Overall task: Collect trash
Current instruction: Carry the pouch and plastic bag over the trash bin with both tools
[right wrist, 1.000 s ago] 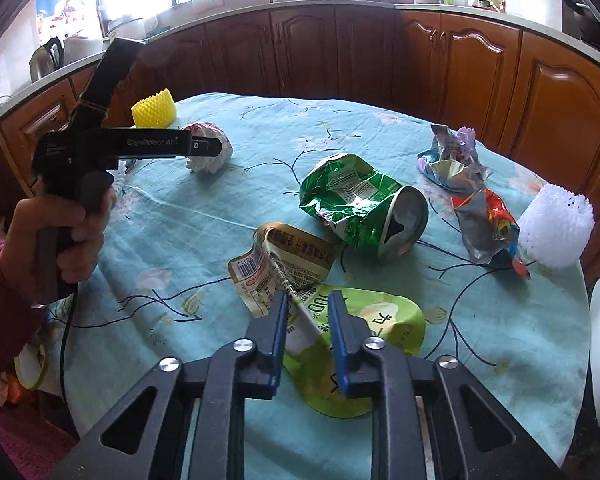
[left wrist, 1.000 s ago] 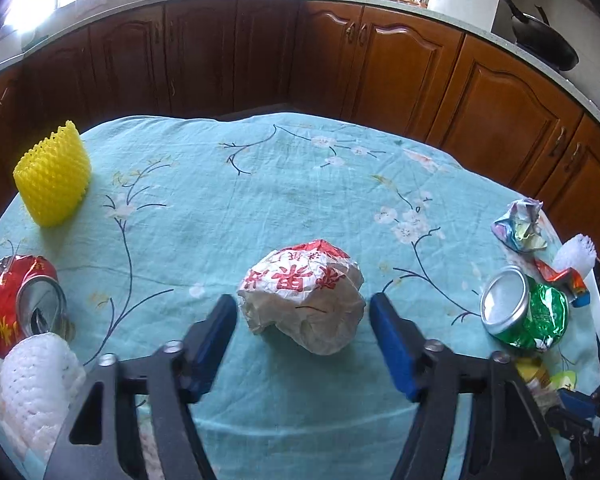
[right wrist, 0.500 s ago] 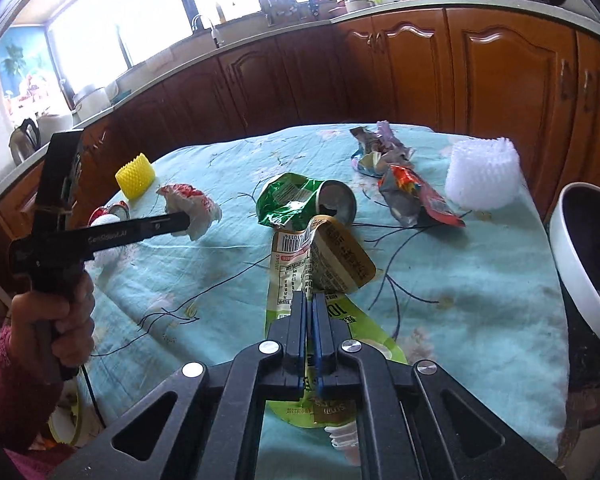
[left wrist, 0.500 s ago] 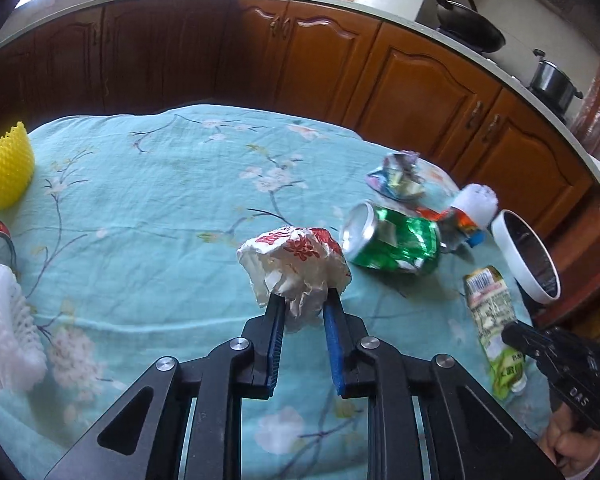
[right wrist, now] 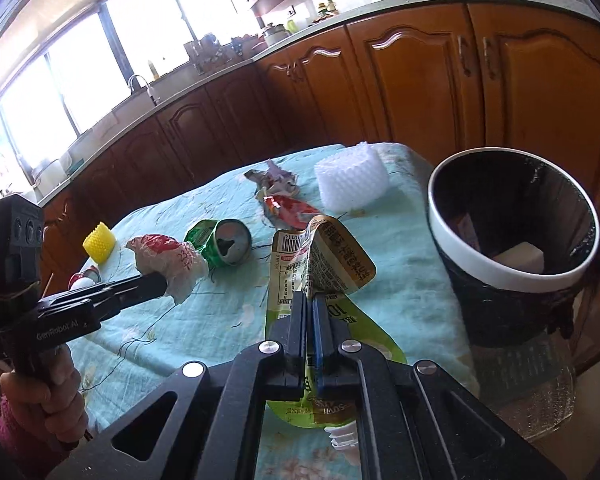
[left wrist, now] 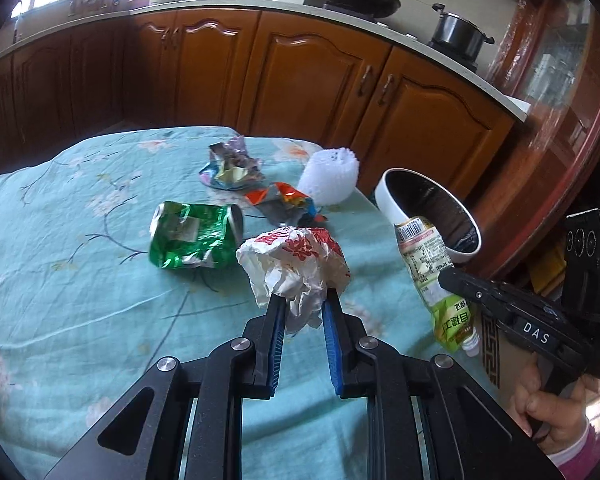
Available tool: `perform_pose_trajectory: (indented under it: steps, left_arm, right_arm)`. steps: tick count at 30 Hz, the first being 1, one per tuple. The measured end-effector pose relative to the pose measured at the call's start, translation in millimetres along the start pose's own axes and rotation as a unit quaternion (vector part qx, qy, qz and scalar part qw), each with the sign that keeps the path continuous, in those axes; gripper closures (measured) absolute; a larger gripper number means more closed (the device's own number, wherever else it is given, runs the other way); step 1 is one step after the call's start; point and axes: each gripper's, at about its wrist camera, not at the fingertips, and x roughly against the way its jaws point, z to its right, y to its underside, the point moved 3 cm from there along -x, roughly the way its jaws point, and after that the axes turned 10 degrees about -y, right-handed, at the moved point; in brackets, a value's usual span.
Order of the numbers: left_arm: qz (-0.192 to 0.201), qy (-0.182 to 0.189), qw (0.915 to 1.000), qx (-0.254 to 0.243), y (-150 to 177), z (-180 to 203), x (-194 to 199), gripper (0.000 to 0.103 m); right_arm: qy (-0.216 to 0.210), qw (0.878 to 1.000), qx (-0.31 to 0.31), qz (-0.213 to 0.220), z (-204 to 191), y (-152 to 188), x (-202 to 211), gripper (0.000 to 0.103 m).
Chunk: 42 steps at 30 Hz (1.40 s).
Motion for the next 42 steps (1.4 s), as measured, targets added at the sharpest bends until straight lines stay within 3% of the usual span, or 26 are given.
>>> perform_pose_trajectory:
  steps: [22, 42]
  left_arm:
    - [-0.016, 0.044, 0.9955, -0.083, -56.9, 115.7, -76.8, 0.086]
    - [-0.041, 0.052, 0.9922, -0.106, -95.8, 175.6, -154.4, 0.086]
  right_arm:
    - [0.086, 0.991, -0.072, 0.068, 94.5, -30.7, 66.9, 0.1]
    - [0.12, 0.987, -0.095, 0.049, 156.7, -63.9, 54.3, 0.1]
